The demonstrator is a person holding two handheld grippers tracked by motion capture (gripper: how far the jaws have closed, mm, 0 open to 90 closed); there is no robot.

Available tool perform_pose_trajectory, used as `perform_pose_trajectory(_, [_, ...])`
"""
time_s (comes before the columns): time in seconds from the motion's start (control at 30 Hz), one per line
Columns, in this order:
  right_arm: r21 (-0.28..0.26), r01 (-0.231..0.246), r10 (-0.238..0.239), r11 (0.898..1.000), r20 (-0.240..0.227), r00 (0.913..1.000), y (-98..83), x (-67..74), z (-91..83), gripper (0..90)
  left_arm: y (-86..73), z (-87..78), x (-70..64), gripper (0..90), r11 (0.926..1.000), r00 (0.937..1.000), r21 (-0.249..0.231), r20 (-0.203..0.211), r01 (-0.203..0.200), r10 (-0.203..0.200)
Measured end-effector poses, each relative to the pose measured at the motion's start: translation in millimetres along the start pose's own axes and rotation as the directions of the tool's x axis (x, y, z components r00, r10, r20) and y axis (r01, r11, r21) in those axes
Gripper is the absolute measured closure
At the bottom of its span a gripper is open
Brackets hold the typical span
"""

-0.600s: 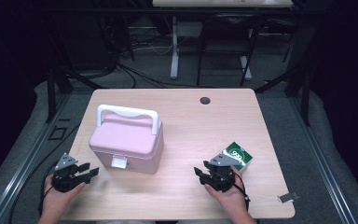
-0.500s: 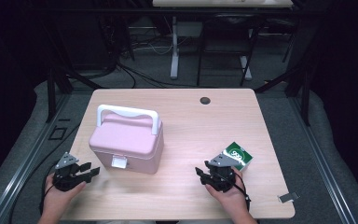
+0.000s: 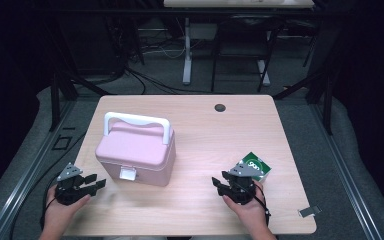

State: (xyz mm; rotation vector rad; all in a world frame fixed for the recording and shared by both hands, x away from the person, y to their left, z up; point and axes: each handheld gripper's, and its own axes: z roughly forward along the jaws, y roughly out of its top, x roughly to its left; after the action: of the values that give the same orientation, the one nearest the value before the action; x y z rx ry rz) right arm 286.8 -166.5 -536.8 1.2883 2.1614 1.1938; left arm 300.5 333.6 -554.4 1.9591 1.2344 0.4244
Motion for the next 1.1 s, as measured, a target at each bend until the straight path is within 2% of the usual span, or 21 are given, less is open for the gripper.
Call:
perform_pose_trajectory(0.23, [-0.005, -0.004, 0.004, 1.0, -0.002, 1.0, 1.2, -1.0, -1.0, 58.4, 5.7, -2.1, 5.0, 66.8, 0.9993, 0.9994, -0.016, 0.007, 0.034, -0.034])
perform_pose_trajectory(0.43, [-0.014, 0.007, -0.007, 1.0, -0.013, 0.9999, 4.6, 2.2, -1.6, 61.5, 16.5, -6.8, 13.2, 74.9, 0.9967, 0.9971, -0.041, -0.028, 0.07, -0.071])
perform_pose_trajectory(0.47, [-0.005, 0.017, -0.017, 1.0, -0.005, 0.9998, 5.3, 3.3, -2.4, 62.0, 22.1, -9.6, 16.7, 77.7, 0.9959, 0.9959, -0.053, -0.047, 0.074, -0.077])
perform_pose_trajectory(0.57, [-0.015, 0.026, -0.026, 1.0, 0.0, 0.9997, 6.3, 5.2, -2.4, 64.2, 27.5, -11.1, 19.3, 83.8, 0.9957, 0.9954, -0.058, -0.057, 0.073, -0.076])
perform_pose_trajectory(0.63, [-0.007, 0.029, -0.029, 1.0, -0.001, 0.9996, 7.5, 5.0, -2.8, 65.2, 30.9, -10.0, 20.6, 88.5, 0.9953, 0.9954, -0.054, -0.049, 0.08, -0.083])
perform_pose_trajectory(0.73, [-0.007, 0.03, -0.03, 1.0, -0.003, 0.9995, 8.4, 4.8, -2.0, 67.2, 36.2, -8.7, 22.6, 89.5, 0.9951, 0.9952, -0.058, -0.053, 0.08, -0.083])
perform_pose_trajectory(0.77, [0.001, 0.029, -0.029, 1.0, -0.005, 0.9996, 9.9, 4.2, -1.9, 69.0, 42.3, -8.1, 26.3, 89.6, 0.9933, 0.9938, -0.069, -0.055, 0.093, -0.097])
perform_pose_trajectory(0.9, [-0.008, 0.022, -0.022, 1.0, -0.008, 0.9997, 12.2, 4.0, -1.8, 70.3, 51.5, -5.2, 31.9, 90.0, 0.992, 0.9924, -0.078, -0.064, 0.099, -0.105])
perform_pose_trajectory(0.93, [-0.011, 0.024, -0.024, 1.0, -0.007, 0.9997, 12.8, 3.8, -1.5, 70.3, 55.6, -1.9, 35.0, 90.0, 0.9896, 0.9915, -0.088, -0.054, 0.114, -0.119])
perform_pose_trajectory(1.0, [-0.013, 0.023, -0.023, 1.0, -0.004, 0.9997, 13.6, 4.2, -0.8, 70.3, 58.8, 0.9, 35.8, 90.0, 0.9904, 0.9923, -0.088, -0.053, 0.107, -0.112])
perform_pose_trajectory(1.1, [-0.012, 0.026, -0.026, 1.0, -0.006, 0.9996, 14.9, 5.7, 0.7, 71.2, 61.3, 3.6, 33.8, 90.0, 0.9888, 0.9936, -0.103, -0.024, 0.108, -0.111])
